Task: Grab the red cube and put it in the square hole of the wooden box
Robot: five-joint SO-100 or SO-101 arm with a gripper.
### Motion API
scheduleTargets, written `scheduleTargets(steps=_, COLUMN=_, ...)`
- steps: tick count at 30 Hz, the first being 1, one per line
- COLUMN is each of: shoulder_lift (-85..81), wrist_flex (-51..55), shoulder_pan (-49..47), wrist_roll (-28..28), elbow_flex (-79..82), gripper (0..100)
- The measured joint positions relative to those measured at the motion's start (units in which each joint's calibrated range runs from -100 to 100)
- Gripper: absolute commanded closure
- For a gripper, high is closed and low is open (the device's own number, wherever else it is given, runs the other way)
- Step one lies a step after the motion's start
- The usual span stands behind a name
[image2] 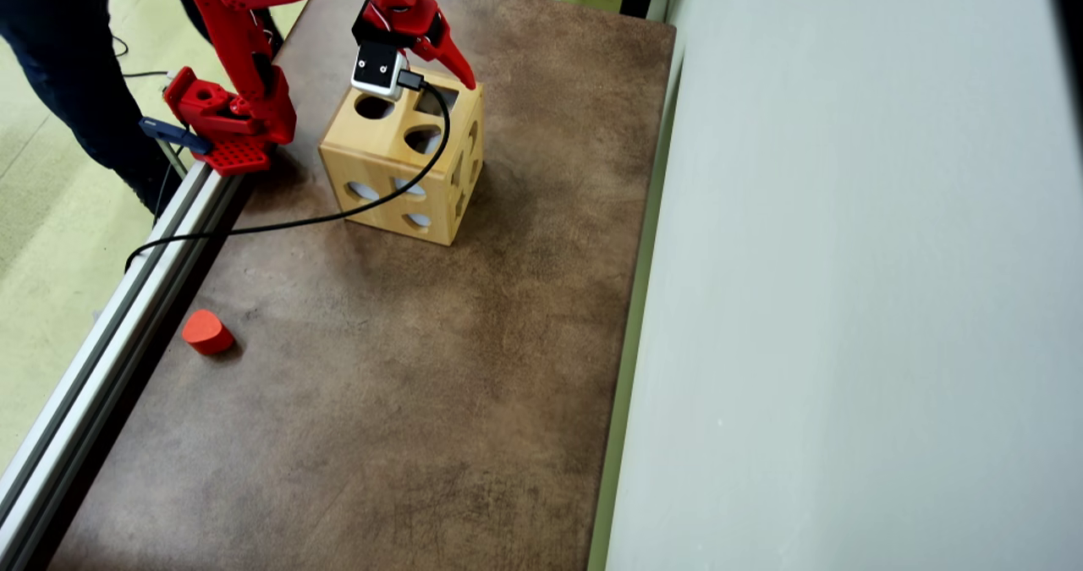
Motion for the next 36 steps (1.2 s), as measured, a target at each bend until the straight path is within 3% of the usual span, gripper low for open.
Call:
scheduleTargets(steps=5, shoulder_lift=-17.71, wrist_flex=1.69, shoulder_pan=-3.09, wrist_roll=0.0, elbow_flex=0.0, gripper=60)
scheduleTargets(steps=11, shoulder_lift=-52.54, wrist_flex=5.81, shoulder_pan=-6.97, wrist_roll=0.39, elbow_flex=1.44, gripper=60)
scheduleTargets(steps=19, shoulder_lift=-90.51, wrist_flex=5.89, shoulder_pan=-7.19, wrist_roll=7.42, elbow_flex=16.88, gripper=60)
scheduleTargets(steps=24, shoulder_lift=-91.69, wrist_flex=5.89, shoulder_pan=-6.54, wrist_roll=8.94, elbow_flex=18.87, gripper=60)
scheduleTargets(steps=32, shoulder_lift=-91.61, wrist_flex=5.89, shoulder_pan=12.58, wrist_roll=9.43, elbow_flex=19.05, gripper=60)
scheduleTargets(steps=36, shoulder_lift=-91.69, wrist_flex=5.89, shoulder_pan=17.1, wrist_roll=9.43, elbow_flex=22.93, gripper=60)
